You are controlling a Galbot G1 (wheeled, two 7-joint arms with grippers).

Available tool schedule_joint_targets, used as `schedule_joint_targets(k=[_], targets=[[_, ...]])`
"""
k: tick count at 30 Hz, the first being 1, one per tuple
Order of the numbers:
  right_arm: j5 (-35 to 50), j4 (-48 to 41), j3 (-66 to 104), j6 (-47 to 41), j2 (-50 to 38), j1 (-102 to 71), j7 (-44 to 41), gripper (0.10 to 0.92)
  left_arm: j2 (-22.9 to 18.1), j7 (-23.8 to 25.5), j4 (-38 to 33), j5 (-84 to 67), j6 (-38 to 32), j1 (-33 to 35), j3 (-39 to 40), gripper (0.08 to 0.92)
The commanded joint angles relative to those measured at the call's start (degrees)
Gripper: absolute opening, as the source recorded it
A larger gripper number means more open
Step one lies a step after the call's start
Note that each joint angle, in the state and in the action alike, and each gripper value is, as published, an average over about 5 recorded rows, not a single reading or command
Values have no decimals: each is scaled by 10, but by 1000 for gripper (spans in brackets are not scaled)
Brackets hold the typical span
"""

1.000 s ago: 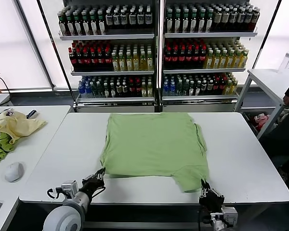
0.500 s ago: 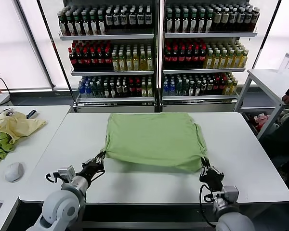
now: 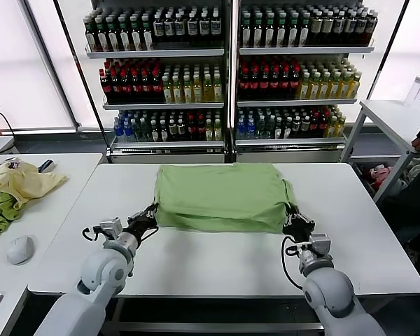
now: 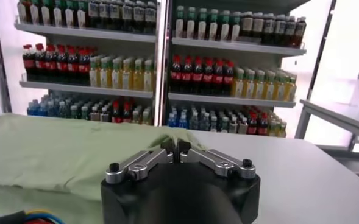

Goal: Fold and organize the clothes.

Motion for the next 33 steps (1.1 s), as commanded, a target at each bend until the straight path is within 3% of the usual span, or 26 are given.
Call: schedule_joint_targets(k=[1, 7, 18, 26, 30, 33], targets=[[-17, -72, -32, -23, 3, 72, -4, 132, -19, -5, 82, 53, -2, -50, 37, 106], [-46, -52, -28, -51, 5, 42, -24, 213, -21, -8, 48, 65, -1, -22, 25, 142], [-32, -5, 43, -43, -10, -48, -20, 541, -13, -24, 21, 78, 1, 33, -3, 452], [26, -34, 50, -86, -5, -35, -7, 768, -18, -20, 65, 61, 13, 5, 11, 685], [56, -46, 31, -111, -3, -16, 1, 818, -21, -21, 79, 63, 11, -8, 22, 785], [74, -53, 18, -117, -2, -6, 6, 810, -21, -21, 86, 64, 11, -11, 28, 773]])
